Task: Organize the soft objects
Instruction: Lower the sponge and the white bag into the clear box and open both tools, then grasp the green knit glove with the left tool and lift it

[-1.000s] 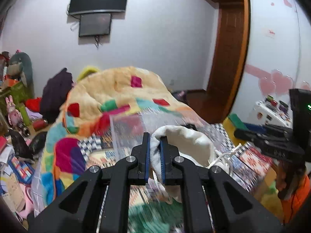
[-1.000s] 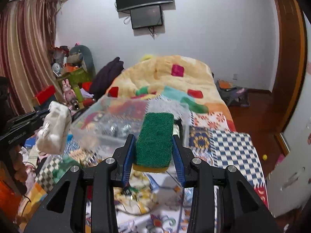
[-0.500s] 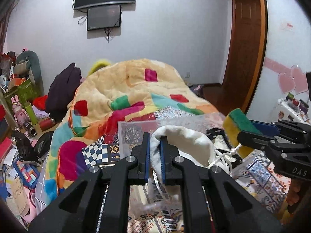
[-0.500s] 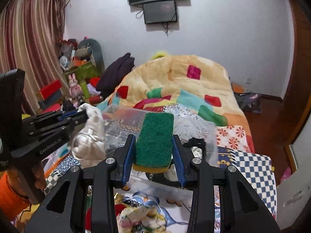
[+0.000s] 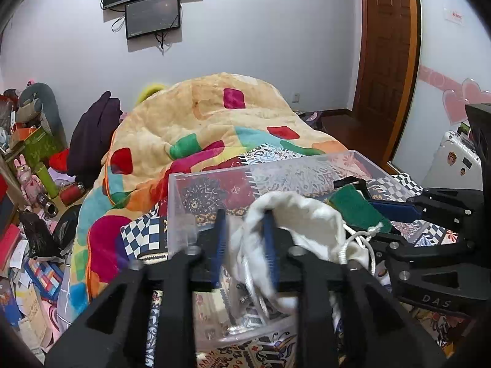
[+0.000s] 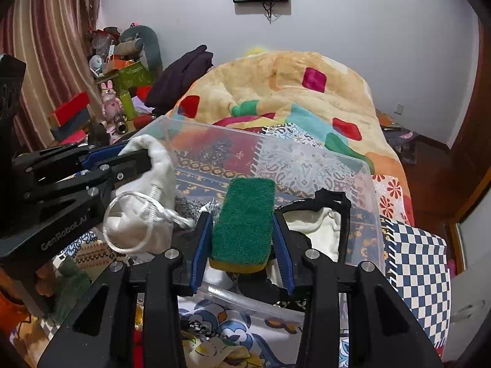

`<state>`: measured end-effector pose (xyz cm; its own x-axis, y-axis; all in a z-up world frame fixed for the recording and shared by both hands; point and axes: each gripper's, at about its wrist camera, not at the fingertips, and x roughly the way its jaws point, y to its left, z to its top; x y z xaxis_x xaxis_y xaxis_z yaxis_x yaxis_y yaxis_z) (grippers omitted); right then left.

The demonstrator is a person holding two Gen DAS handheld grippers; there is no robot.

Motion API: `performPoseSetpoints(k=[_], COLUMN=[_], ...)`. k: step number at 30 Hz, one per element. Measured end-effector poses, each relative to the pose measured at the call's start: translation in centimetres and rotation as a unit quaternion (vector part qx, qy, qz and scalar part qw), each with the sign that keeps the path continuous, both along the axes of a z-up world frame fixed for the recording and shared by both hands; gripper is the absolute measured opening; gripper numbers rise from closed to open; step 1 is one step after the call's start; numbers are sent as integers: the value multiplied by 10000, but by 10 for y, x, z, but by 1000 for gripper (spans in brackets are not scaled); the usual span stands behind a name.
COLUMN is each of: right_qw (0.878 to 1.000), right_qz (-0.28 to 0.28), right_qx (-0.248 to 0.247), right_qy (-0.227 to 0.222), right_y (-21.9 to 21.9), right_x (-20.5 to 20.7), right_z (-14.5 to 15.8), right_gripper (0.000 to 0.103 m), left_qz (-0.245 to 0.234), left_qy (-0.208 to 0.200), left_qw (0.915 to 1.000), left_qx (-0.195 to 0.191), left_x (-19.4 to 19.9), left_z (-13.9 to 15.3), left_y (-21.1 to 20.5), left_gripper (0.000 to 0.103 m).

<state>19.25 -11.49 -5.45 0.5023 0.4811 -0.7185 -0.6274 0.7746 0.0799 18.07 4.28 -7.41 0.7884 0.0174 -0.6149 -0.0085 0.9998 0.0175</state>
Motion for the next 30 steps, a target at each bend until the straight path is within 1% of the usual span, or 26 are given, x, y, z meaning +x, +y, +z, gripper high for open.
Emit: performPoseSetpoints(k=[2, 3, 5, 7, 9, 10, 11, 12, 13, 14, 17, 18, 20, 23, 27, 30], right_qw=[10000, 10000, 9998, 9997, 9994, 9992, 9989, 9983, 9977, 9972, 9964, 9965, 9968, 9977, 9987, 9991], right_qz=[-24, -53, -95, -130, -175, -200, -240, -291, -322, -348, -369, -370, -377, -409, -387, -327], right_qx=[-21, -25, -22, 22, 94, 129, 166, 196, 216, 233, 322, 341, 369, 378, 329, 253], right_qy=[-15, -64, -145, -211, -273, -309, -371, -468, -561, -617, -698, -675, -595, -380, -36, 72], right_y=[-1, -4, -6, -11, -18, -20, -24, -28, -32, -33, -42, -44, -49, -54, -52, -44], right_x=[0, -1, -4, -8, -12, -14, -17, -22, -27, -30, -42, -44, -49, -55, -60, -63], right_z=[3, 5, 10, 16, 23, 27, 31, 36, 40, 43, 49, 49, 46, 34, 11, -2], right_gripper=[43, 45, 52, 54, 56, 61, 67, 70, 75, 80, 85, 85, 87, 87, 87, 87], left_qz=[-14, -25, -96, -159, -231, -250, -274, -298, -332, -354, -364, -355, -357, -333, -304, -250], left_qy=[-18, -36, -76, -124, -223, -274, -337, -380, -430, -458, -526, -537, -515, -359, 37, 363], left_qw=[10000, 10000, 9999, 9998, 9995, 9993, 9990, 9988, 9985, 9983, 9979, 9979, 9980, 9988, 9993, 9984], left_qx=[-67, -67, -54, -59, -75, -69, -53, -40, -32, -36, -87, -93, -74, -90, -194, -344], left_x=[-5, -7, -14, -20, -31, -36, -42, -47, -55, -60, -78, -82, -92, -102, -112, -115], left_z=[2, 4, 9, 14, 23, 27, 31, 34, 38, 40, 44, 45, 42, 31, 5, -19], left_y=[1, 0, -2, -4, -5, -6, -7, -7, -8, -8, -7, -7, -7, -6, -2, 2], left_gripper=[51, 52, 52, 54, 63, 66, 70, 75, 78, 83, 98, 100, 100, 101, 101, 101])
